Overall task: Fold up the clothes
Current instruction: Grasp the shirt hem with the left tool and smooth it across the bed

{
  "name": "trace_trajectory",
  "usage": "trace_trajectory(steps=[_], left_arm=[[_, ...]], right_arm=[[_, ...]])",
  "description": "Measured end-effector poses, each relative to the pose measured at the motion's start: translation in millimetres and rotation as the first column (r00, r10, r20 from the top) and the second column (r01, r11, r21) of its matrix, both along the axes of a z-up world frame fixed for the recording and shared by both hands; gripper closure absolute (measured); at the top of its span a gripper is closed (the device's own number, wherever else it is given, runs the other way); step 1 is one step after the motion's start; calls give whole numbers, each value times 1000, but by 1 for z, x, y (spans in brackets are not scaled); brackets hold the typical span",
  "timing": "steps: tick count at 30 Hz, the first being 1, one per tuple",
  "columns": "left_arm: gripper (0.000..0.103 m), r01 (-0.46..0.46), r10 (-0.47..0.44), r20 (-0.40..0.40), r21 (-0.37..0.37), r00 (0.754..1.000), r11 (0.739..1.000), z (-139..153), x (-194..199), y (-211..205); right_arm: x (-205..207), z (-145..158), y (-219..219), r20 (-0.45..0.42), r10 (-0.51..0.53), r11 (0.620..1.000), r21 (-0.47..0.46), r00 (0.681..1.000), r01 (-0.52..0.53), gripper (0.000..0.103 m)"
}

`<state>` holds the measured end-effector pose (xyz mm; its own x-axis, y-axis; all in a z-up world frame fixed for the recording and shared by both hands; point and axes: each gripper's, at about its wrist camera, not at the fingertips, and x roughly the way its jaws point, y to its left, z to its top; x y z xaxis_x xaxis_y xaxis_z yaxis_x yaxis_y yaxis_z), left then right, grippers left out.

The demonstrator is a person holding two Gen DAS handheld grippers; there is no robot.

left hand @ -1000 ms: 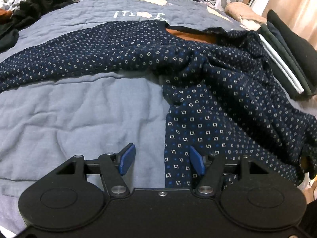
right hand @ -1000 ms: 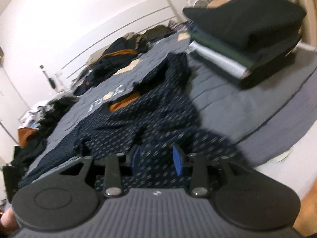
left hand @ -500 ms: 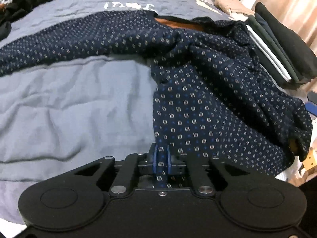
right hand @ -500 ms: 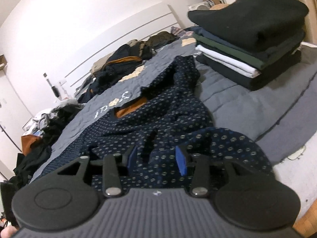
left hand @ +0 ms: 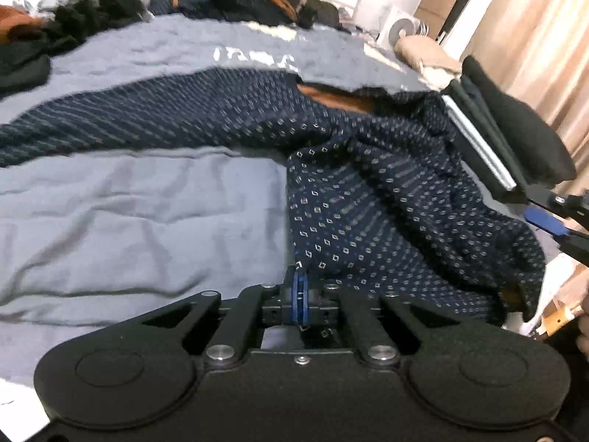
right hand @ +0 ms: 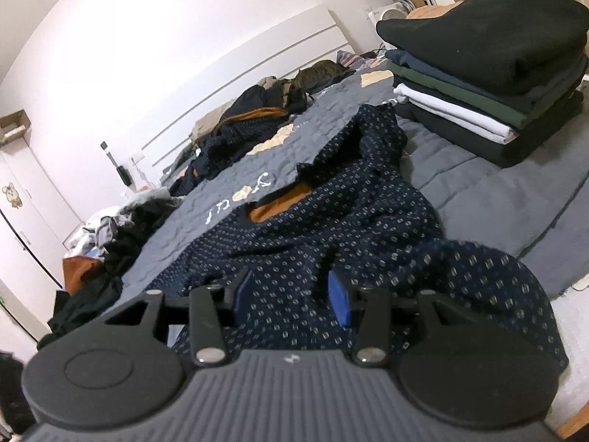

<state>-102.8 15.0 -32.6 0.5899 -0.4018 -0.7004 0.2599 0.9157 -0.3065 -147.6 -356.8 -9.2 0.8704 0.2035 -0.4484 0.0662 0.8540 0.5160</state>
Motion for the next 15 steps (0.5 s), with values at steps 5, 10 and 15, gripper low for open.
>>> trace_trajectory(steps=[5, 10, 15], left_arm=[[101, 1, -1, 5, 21, 1000, 1000, 23, -40, 25], [100, 26, -26, -1, 83, 1000, 996, 29, -66, 30], [96, -23, 21, 14, 132, 1000, 991, 25, -66, 30]], right_arm=[[4, 4, 10, 16, 13, 1000, 21, 1000, -13, 59], [7, 9, 22, 38, 43, 998, 38, 998, -44, 59], [12, 13, 34, 38, 69, 997, 35, 997, -71, 58]])
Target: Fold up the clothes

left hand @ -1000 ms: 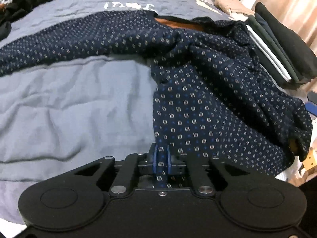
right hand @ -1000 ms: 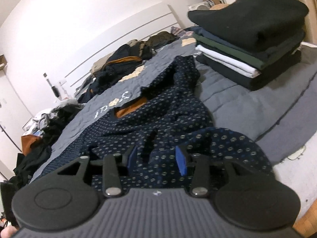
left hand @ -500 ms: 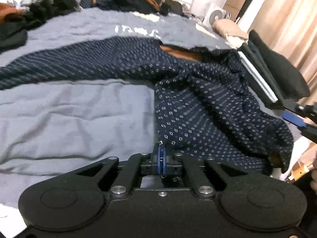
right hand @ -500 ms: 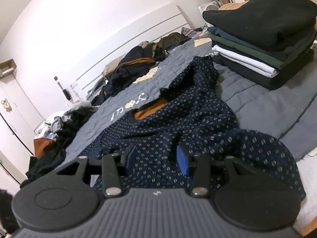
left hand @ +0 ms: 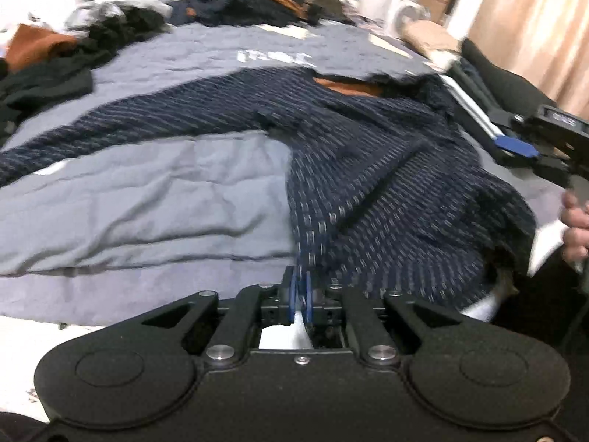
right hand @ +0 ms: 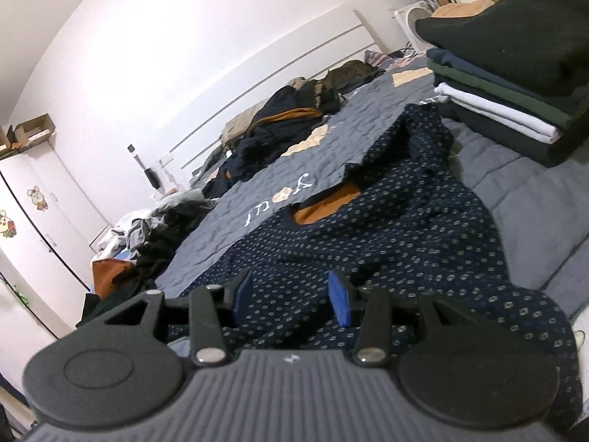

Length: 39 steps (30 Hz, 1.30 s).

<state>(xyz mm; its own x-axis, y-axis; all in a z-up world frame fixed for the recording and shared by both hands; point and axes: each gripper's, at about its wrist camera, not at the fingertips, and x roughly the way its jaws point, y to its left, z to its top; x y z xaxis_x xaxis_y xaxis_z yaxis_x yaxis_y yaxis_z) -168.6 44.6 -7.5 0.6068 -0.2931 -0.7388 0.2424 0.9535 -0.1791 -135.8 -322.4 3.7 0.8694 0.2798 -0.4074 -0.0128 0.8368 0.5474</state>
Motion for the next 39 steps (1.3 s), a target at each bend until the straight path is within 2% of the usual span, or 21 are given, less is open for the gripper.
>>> trace_trajectory(steps=[4, 6, 8, 9, 17, 21, 26, 28, 30, 36, 39], left_arm=[[96, -48, 49, 54, -8, 997, 999, 11, 14, 11], [91, -76, 76, 78, -7, 994, 997, 15, 26, 16], [70, -102, 101, 110, 3, 989, 995, 18, 40, 20], [66, -102, 102, 124, -4, 987, 995, 20, 47, 19], [66, -126, 126, 192, -10, 973, 992, 23, 118, 6], [66, -145, 148, 186, -27, 971, 989, 17, 157, -2], [65, -144, 142, 167, 1, 976, 990, 3, 201, -13], [59, -148, 145, 162, 6, 976, 989, -2, 214, -16], [57, -160, 157, 155, 7, 975, 987, -9, 229, -19], [57, -153, 146, 122, 49, 982, 987, -27, 269, -30], [52, -152, 144, 108, 75, 984, 985, -37, 290, -35]], right_arm=[[15, 4, 10, -29, 39, 999, -14, 999, -39, 58], [26, 12, 16, -39, 67, 997, -24, 997, -68, 58], [37, 23, 20, -37, 99, 995, -25, 994, -100, 57], [44, 29, 22, -32, 112, 993, -28, 993, -113, 57], [127, 72, 34, -29, 172, 979, -104, 985, -174, 51], [167, 87, 42, -5, 183, 975, -126, 983, -182, 50], [188, 72, 51, 17, 220, 966, -146, 975, -215, 46], [190, 59, 52, 20, 246, 957, -162, 969, -240, 46], [195, 48, 53, -8, 248, 951, -190, 969, -245, 46], [198, 31, 43, -29, 222, 955, -195, 975, -223, 46], [201, 24, 37, -45, 198, 959, -198, 979, -203, 45]])
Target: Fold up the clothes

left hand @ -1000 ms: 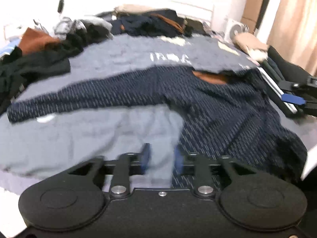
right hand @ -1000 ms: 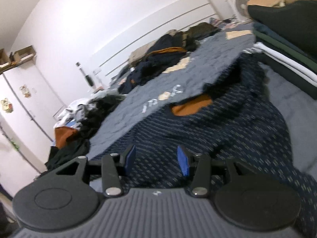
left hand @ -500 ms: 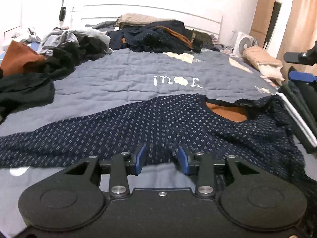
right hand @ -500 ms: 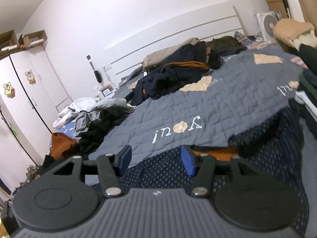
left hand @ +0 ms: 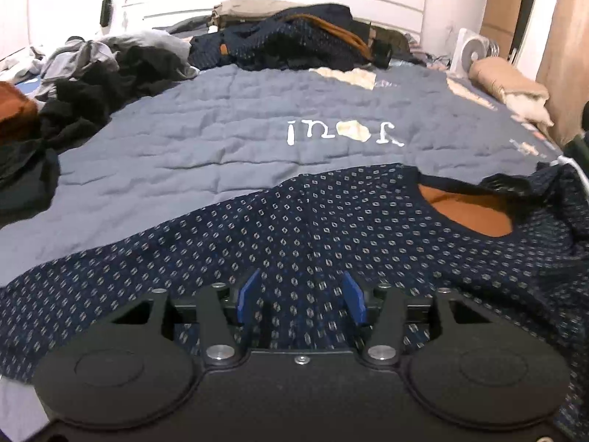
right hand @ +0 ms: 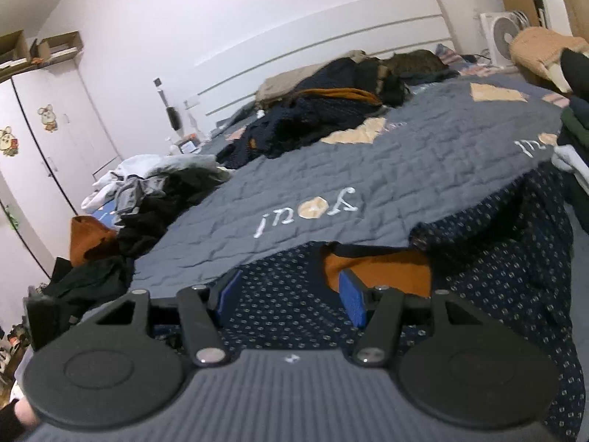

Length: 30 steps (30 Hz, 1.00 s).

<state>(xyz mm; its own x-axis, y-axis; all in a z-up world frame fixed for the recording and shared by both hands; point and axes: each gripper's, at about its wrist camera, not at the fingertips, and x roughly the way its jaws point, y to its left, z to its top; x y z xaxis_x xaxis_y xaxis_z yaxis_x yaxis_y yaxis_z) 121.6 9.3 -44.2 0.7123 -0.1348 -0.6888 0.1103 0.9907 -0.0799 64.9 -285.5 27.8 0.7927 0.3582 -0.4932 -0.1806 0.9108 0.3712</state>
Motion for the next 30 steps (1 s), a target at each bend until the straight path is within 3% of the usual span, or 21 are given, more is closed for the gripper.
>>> trace_trajectory(steps=[8, 13, 15, 19, 24, 30], left_arm=[[50, 36, -33, -77, 38, 997, 999, -33, 44, -15], [47, 27, -26, -66, 7, 997, 1000, -47, 50, -10], [58, 40, -38, -56, 22, 998, 999, -48, 50, -12], [96, 28, -29, -59, -20, 998, 999, -45, 54, -10], [99, -77, 77, 44, -13, 996, 997, -33, 49, 6], [99, -198, 198, 115, -19, 973, 980, -16, 50, 37]], right_arm=[[7, -15, 0, -28, -7, 999, -32, 1000, 6, 45], [9, -19, 7, -34, 16, 999, -39, 999, -17, 45], [10, -20, 7, -44, 15, 999, -28, 999, -16, 45], [11, -21, 6, -58, 7, 1000, -8, 998, -7, 45], [9, -20, 4, -56, -3, 1000, -3, 998, 3, 45], [11, -22, 1, -61, -12, 1000, 3, 998, 12, 45]])
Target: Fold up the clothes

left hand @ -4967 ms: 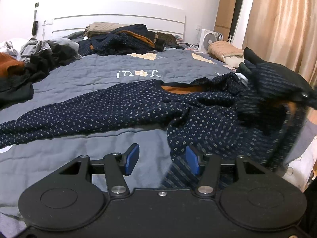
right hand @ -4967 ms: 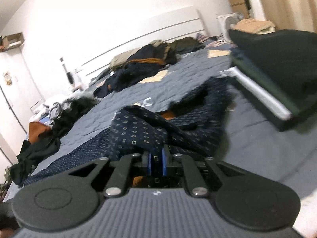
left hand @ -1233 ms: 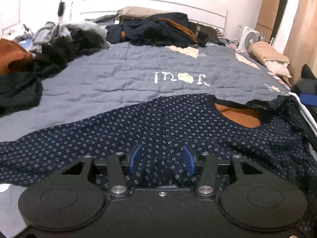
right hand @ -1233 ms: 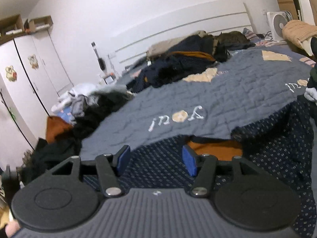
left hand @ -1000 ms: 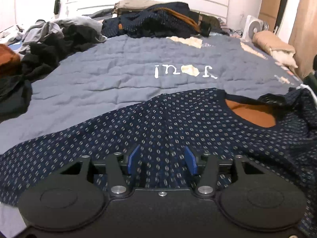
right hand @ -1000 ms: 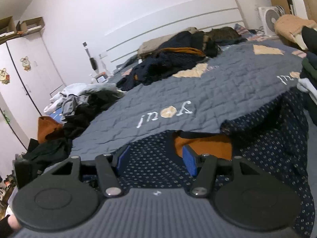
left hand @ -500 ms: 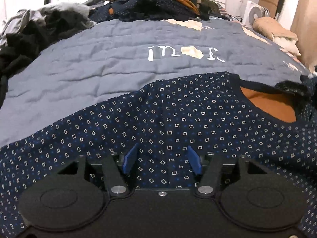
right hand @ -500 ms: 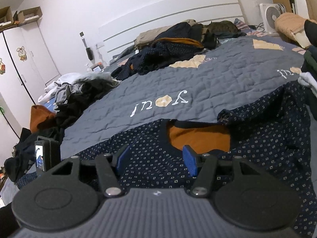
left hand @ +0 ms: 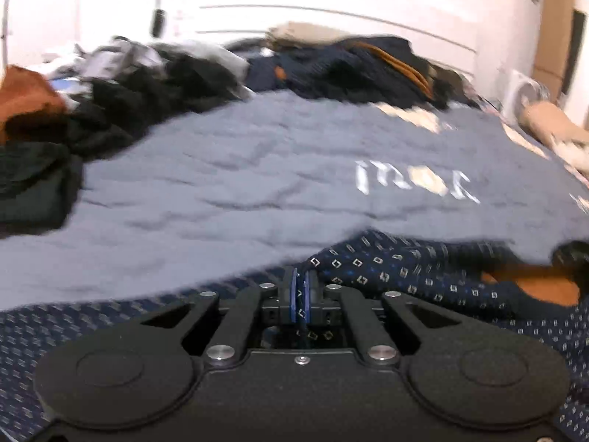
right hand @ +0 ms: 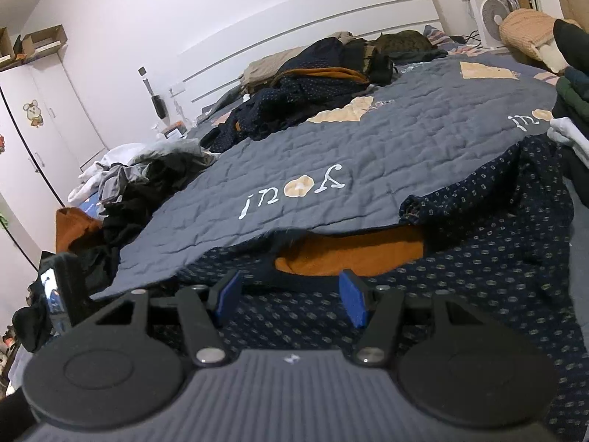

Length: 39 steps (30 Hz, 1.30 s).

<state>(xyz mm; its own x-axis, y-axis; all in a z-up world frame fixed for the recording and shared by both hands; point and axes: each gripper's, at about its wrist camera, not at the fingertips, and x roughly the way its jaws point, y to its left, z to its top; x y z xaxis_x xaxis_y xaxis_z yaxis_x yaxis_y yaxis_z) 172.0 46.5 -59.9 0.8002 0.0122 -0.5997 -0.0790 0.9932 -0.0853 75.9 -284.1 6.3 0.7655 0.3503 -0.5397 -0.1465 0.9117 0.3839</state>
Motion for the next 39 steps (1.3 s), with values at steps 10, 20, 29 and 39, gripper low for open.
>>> trace_trajectory(steps=[10, 20, 29, 39], left_arm=[[99, -222, 221, 85, 4, 972, 975, 26, -4, 63], [99, -417, 417, 113, -22, 902, 908, 43, -15, 133], [92, -250, 252, -4, -139, 968, 958, 37, -24, 141], [66, -268, 267, -30, -164, 963, 949, 45, -94, 184]], right_arm=[[1, 1, -3, 5, -3, 1000, 7, 1000, 3, 45], [0, -1, -3, 6, -4, 1000, 3, 1000, 4, 45], [5, -4, 8, 0, 12, 1000, -14, 1000, -12, 45], [-3, -1, 38, -1, 89, 996, -18, 996, -89, 45]])
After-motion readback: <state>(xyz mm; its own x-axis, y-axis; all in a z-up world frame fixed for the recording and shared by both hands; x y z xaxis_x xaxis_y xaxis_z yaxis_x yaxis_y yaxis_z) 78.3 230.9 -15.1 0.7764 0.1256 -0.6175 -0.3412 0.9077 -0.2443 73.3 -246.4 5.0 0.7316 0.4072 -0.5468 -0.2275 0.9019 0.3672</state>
